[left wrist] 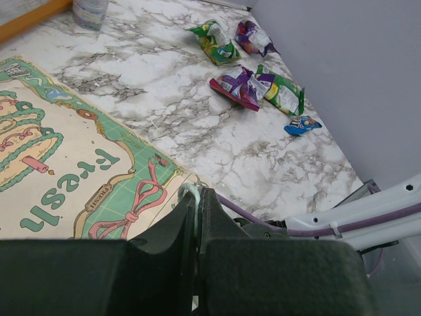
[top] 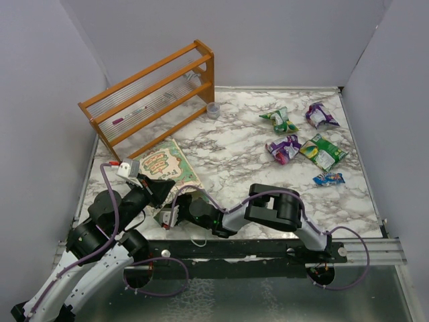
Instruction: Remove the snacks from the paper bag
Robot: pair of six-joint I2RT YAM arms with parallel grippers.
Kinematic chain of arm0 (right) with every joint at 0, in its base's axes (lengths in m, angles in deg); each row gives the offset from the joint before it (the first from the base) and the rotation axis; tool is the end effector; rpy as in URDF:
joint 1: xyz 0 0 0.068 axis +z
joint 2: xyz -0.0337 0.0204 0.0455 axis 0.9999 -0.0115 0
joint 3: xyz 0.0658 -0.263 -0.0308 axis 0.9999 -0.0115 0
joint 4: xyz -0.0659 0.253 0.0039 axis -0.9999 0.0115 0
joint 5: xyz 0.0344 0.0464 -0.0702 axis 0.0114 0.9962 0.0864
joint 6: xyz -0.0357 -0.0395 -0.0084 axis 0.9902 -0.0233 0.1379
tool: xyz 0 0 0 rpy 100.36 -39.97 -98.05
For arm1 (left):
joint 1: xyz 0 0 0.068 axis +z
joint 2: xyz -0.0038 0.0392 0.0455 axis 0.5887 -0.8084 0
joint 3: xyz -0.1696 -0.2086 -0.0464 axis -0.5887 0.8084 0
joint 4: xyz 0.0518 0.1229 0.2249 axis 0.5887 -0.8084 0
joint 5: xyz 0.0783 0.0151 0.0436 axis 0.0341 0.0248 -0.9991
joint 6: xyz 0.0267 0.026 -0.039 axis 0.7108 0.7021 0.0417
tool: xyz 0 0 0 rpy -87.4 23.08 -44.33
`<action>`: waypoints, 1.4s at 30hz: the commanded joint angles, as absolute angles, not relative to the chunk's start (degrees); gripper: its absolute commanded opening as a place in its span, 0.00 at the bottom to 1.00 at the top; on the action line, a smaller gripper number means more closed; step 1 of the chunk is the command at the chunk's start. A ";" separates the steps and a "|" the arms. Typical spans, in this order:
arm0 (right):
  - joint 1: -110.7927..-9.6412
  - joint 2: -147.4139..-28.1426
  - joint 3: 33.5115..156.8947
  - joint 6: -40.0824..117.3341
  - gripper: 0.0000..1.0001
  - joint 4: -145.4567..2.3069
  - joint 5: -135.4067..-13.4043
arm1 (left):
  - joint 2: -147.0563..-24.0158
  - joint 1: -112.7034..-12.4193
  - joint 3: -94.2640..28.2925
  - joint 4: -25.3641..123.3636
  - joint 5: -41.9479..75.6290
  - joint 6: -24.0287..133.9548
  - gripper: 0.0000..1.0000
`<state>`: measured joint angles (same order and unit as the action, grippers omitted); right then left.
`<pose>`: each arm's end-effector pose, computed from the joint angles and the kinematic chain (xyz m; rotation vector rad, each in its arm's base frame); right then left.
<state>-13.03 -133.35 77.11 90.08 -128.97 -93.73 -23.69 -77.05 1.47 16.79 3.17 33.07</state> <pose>0.1081 0.4135 0.0947 -1.4769 1.0049 0.2159 0.0560 -0.0441 0.3191 0.0405 1.7548 -0.8902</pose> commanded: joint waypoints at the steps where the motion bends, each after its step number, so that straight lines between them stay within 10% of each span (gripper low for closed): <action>1: -13.07 -131.55 76.44 88.72 0.18 -127.81 -93.37 | -23.53 -76.95 0.94 18.11 4.29 33.83 0.00; 12: -11.78 -122.33 71.31 85.47 0.02 -126.21 -93.06 | -23.58 -76.98 0.93 18.02 4.01 33.83 0.00; 42: -6.69 -79.84 51.32 63.65 0.01 -102.73 -87.63 | -24.21 -77.01 0.78 17.51 2.86 33.41 0.00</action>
